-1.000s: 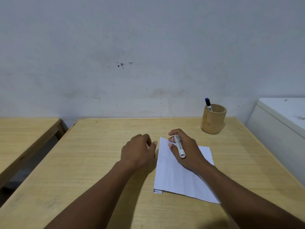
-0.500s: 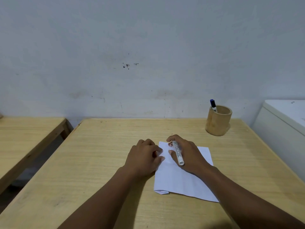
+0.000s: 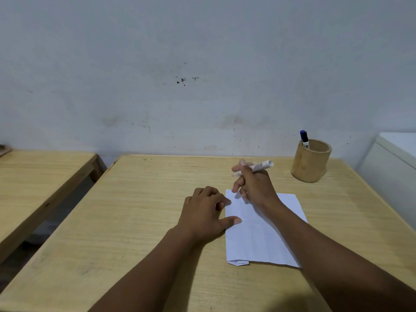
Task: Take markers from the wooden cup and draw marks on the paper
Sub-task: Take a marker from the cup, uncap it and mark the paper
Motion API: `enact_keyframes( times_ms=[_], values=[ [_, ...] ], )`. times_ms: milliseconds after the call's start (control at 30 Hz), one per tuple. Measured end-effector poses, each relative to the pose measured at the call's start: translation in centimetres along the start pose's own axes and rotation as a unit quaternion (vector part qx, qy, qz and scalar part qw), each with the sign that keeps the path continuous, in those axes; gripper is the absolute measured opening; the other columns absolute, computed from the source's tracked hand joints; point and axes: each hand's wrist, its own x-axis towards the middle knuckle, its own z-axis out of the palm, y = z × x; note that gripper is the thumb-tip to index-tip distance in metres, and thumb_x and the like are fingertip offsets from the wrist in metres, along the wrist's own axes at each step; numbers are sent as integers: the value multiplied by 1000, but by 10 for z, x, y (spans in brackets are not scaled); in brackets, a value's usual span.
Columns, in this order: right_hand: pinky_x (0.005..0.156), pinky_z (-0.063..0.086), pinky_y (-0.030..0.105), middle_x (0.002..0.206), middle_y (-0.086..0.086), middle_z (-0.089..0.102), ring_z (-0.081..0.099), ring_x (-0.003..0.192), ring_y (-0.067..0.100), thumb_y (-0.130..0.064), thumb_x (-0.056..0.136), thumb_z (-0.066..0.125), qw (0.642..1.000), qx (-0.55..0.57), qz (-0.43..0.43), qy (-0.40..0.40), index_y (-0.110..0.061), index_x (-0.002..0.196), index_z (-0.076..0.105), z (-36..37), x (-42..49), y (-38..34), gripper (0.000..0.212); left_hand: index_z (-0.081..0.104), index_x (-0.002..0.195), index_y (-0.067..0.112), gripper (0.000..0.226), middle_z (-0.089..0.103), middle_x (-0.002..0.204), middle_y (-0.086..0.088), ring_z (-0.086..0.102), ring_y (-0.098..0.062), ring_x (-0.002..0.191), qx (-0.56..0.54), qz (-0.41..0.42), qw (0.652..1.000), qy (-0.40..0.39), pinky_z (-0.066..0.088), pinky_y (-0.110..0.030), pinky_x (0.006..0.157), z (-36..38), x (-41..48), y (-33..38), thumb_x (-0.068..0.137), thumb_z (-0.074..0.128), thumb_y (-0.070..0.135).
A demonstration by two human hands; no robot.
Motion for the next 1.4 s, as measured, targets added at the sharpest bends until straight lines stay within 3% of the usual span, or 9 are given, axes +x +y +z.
enact_keyframes(
  times_ms=[67, 233, 667, 800, 900, 1033, 1167, 1267, 1400],
  values=[
    [44, 38, 26, 60, 7, 66, 52, 42, 13, -52, 100, 53, 999, 18, 17, 31, -11, 91, 76, 1, 1, 9, 47, 68, 117, 38, 61, 56, 113, 19, 48, -11, 116, -7, 2, 1000, 7, 43, -36, 94, 1, -1, -1, 72, 63, 79],
    [45, 43, 27, 64, 12, 73, 65, 50, 24, -15, 94, 61, 999, 4, 8, 53, -12, 96, 71, -1, -1, 24, 11, 68, 113, 37, 59, 57, 117, 18, 46, -11, 117, -3, 2, 1000, 5, 41, -35, 92, 2, 0, -2, 72, 64, 79],
    [50, 51, 28, 72, 11, 78, 75, 56, 19, -13, 90, 67, 996, -79, -14, 44, -8, 86, 71, 1, -9, 21, 7, 66, 118, 38, 68, 55, 121, 17, 44, -11, 121, -5, -6, 1000, -16, 39, -37, 97, -2, -2, 0, 66, 66, 82],
    [58, 57, 36, 66, 9, 77, 74, 55, 19, -13, 81, 69, 995, -98, -9, 35, -7, 80, 71, 2, -5, 21, 6, 67, 118, 38, 68, 56, 119, 17, 45, -11, 119, -7, -6, 1000, -14, 40, -36, 94, -2, -2, 1, 66, 66, 82],
    [51, 52, 30, 61, 6, 75, 73, 54, 21, -11, 82, 69, 996, -84, 3, 32, -2, 81, 70, 1, -5, 19, 9, 68, 117, 39, 68, 56, 118, 17, 44, -10, 116, -13, -17, 1000, -18, 41, -35, 93, -3, 0, 1, 65, 68, 81],
    [45, 43, 29, 60, 11, 69, 65, 51, 26, -10, 88, 61, 996, 31, 42, 75, -3, 73, 70, -3, -3, 13, 19, 69, 114, 40, 46, 57, 111, 19, 45, -10, 115, -63, -39, 997, -13, 40, -36, 97, -8, -2, 7, 76, 65, 64],
    [44, 31, 23, 60, 9, 63, 52, 45, 15, -14, 85, 58, 962, 212, 138, 105, -6, 71, 63, -17, 4, -3, 17, 74, 119, 32, 41, 58, 110, 13, 50, -15, 117, -136, -46, 989, -35, 42, -34, 102, -13, 0, -1, 84, 52, 33],
    [37, 29, 19, 55, 7, 63, 48, 39, 11, -14, 86, 58, 929, 303, 153, 144, -8, 75, 60, -32, 11, -18, 13, 76, 117, 24, 28, 60, 105, 5, 58, -12, 103, -166, -54, 985, -15, 44, -22, 88, -17, 1, -4, 95, 60, 19],
    [35, 27, 17, 57, 8, 60, 46, 35, 10, -11, 89, 57, 938, 292, 118, 144, -7, 72, 59, -57, 10, -51, 18, 79, 109, 21, 21, 75, 92, 5, 69, -4, 85, -277, -131, 950, 61, 49, -14, 74, -32, 16, 2, 89, 76, 26]
  ],
)
